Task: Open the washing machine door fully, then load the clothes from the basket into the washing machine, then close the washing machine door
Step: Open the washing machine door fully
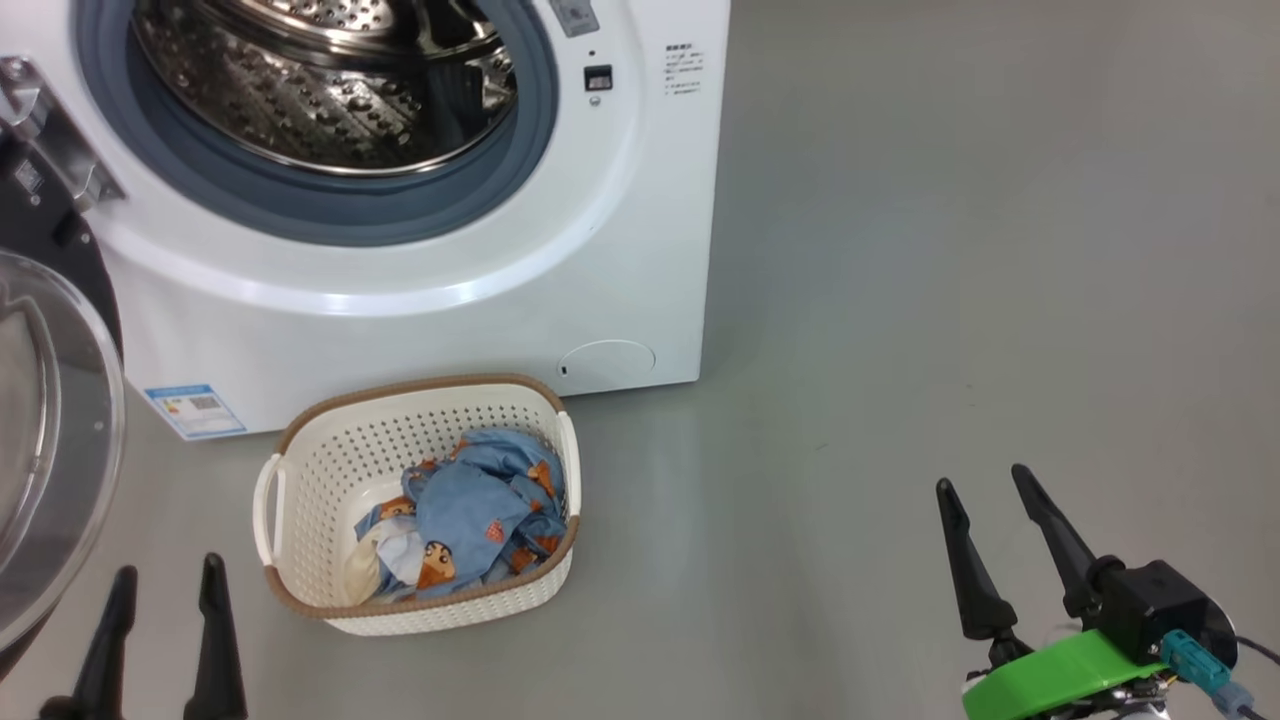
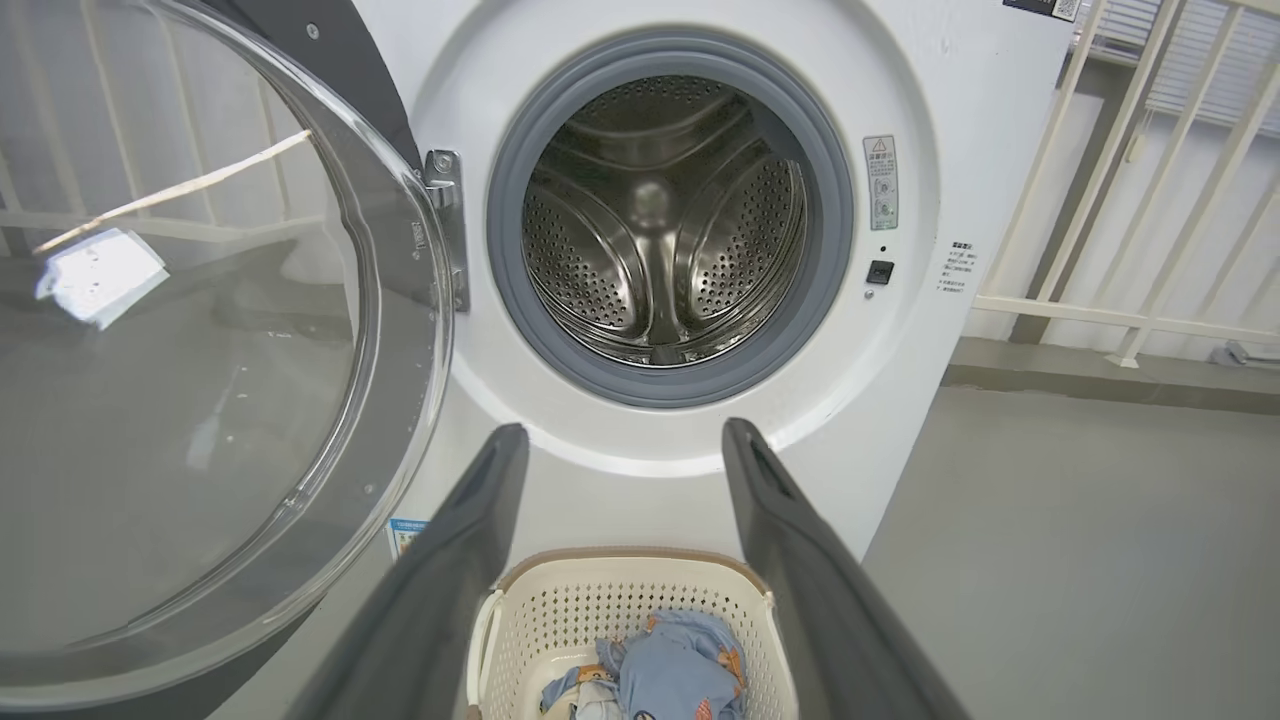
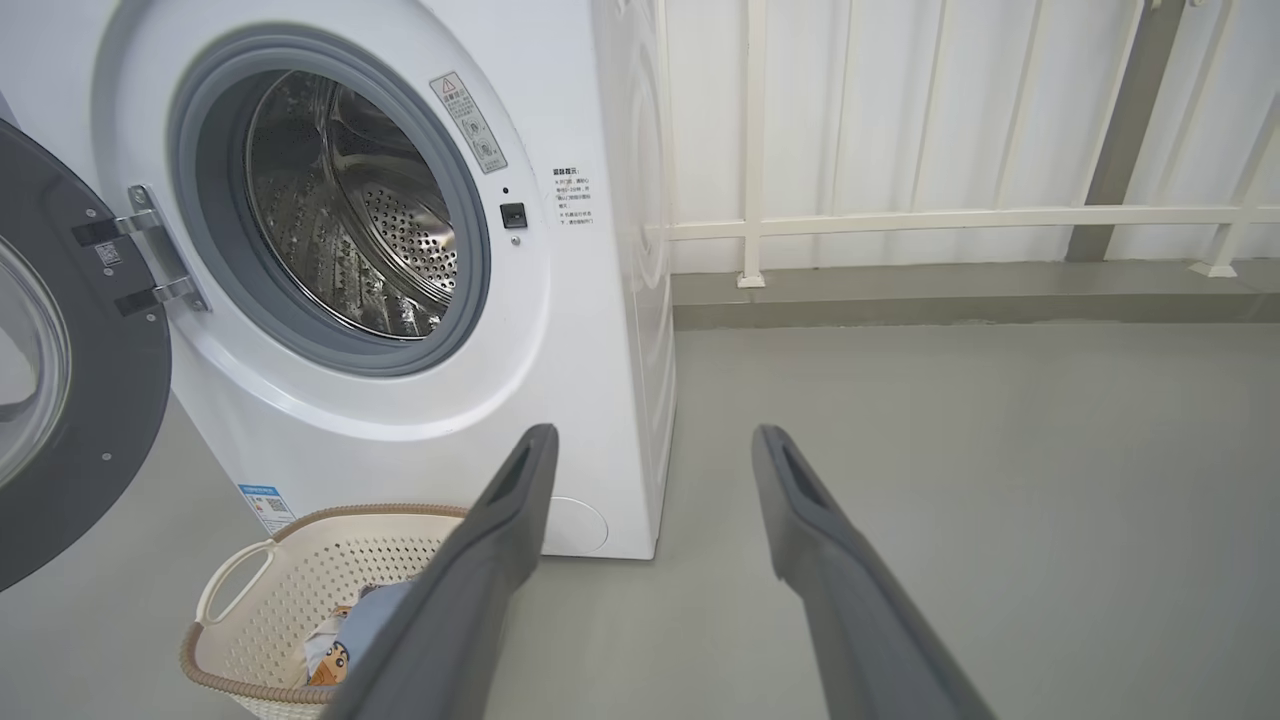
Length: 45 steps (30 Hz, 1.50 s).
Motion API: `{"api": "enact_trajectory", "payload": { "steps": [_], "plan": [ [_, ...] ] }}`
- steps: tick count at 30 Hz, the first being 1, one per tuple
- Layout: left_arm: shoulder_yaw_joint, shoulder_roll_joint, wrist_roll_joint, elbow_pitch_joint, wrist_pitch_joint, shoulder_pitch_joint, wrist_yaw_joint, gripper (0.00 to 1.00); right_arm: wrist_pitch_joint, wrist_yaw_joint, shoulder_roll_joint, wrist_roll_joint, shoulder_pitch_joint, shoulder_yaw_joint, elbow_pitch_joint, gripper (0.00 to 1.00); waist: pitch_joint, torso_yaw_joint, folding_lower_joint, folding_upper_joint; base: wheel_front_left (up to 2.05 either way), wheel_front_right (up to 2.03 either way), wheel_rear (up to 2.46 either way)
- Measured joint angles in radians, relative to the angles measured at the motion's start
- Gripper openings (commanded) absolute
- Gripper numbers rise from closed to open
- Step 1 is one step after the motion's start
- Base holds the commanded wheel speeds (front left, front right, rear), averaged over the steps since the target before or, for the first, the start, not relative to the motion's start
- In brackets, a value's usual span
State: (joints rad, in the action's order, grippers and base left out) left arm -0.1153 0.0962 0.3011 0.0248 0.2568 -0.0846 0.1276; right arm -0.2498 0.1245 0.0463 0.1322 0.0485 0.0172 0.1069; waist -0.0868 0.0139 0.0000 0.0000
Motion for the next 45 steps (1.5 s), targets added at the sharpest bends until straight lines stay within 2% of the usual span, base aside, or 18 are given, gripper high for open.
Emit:
{"api": "enact_trajectory", "payload": {
  "steps": [6, 16, 45],
  "plan": [
    [0.016, 0.014, -0.038, 0.001, 0.000, -0.039, 0.000, 1.00, 0.000, 0.000, 0.000, -0.001, -0.029, -0.009, -0.005, 1.00, 0.020, 0.016, 0.0000, 0.0000, 0.00, 0.00, 0.00],
    [-0.001, -0.006, -0.062, -0.010, 0.000, -0.059, 0.000, 1.00, 0.000, 0.000, 0.000, -0.016, -0.033, -0.006, -0.012, 1.00, 0.050, 0.015, 0.0000, 0.0000, 0.00, 0.00, 0.00],
    [-0.003, -0.013, -0.070, 0.008, 0.000, -0.075, 0.000, 1.00, 0.000, 0.000, 0.000, -0.016, -0.050, 0.010, -0.009, 1.00, 0.058, -0.012, 0.0000, 0.0000, 0.00, 0.00, 0.00]
  ]
}}
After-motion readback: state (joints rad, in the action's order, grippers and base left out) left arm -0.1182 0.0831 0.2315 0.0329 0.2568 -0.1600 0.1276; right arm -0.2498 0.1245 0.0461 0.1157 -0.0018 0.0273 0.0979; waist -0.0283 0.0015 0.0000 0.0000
